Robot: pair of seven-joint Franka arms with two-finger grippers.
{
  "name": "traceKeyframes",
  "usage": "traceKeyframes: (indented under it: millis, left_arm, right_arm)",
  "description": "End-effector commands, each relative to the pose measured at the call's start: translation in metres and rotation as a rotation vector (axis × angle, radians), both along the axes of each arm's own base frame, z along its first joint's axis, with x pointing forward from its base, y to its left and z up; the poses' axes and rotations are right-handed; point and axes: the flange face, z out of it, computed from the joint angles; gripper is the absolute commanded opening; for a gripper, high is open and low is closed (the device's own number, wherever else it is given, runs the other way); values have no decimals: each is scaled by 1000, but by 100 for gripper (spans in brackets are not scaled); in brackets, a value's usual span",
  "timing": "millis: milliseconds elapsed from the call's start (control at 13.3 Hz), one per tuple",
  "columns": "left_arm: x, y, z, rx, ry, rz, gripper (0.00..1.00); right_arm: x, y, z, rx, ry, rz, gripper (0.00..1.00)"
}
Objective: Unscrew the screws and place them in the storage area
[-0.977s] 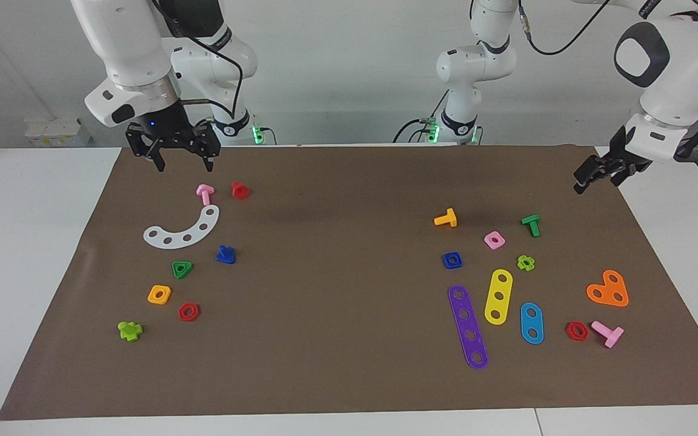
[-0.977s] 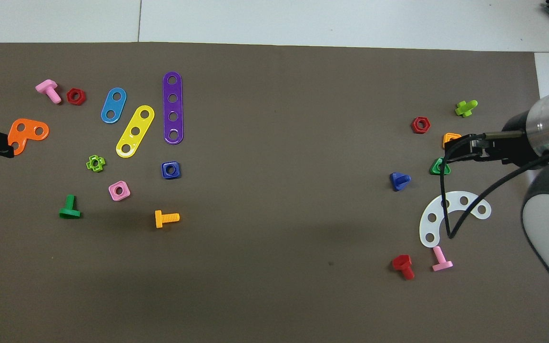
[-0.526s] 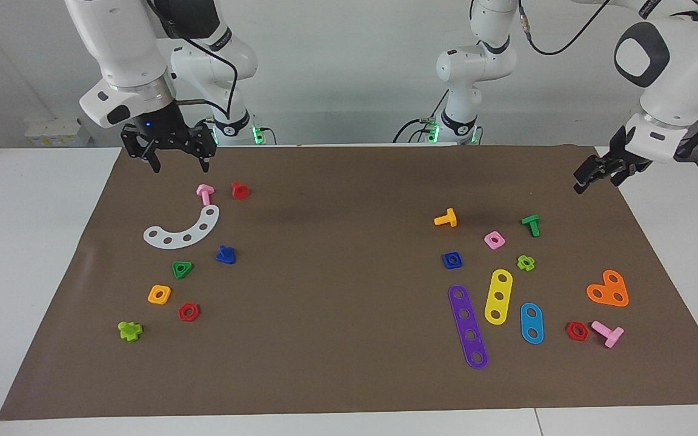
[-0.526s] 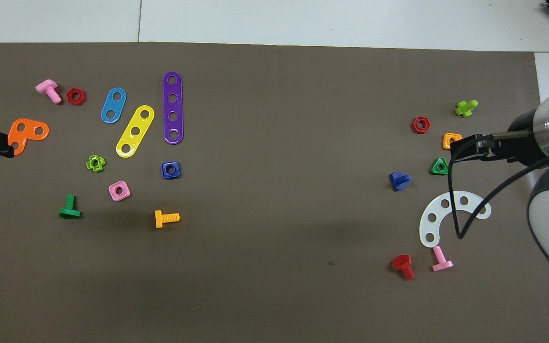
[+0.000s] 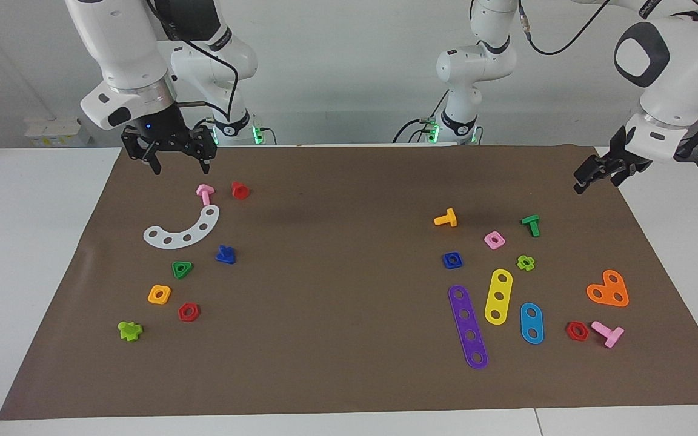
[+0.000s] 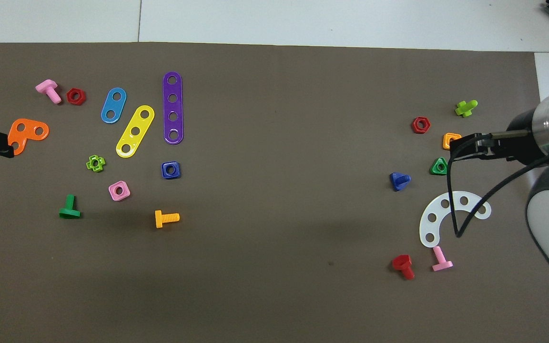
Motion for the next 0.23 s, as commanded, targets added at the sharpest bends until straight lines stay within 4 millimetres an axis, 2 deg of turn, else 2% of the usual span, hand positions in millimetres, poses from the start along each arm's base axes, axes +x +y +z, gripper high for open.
traceKeyframes:
  millis: [0,150]
  left_arm:
    - [-8,2,2,20,-14,3,100]
    - [-8,2,2,20,-14,3,100]
  right_arm:
    - [-7,-4,-1,8,-13,41,100]
    - [-6,-5,-1,10,-16,39,100]
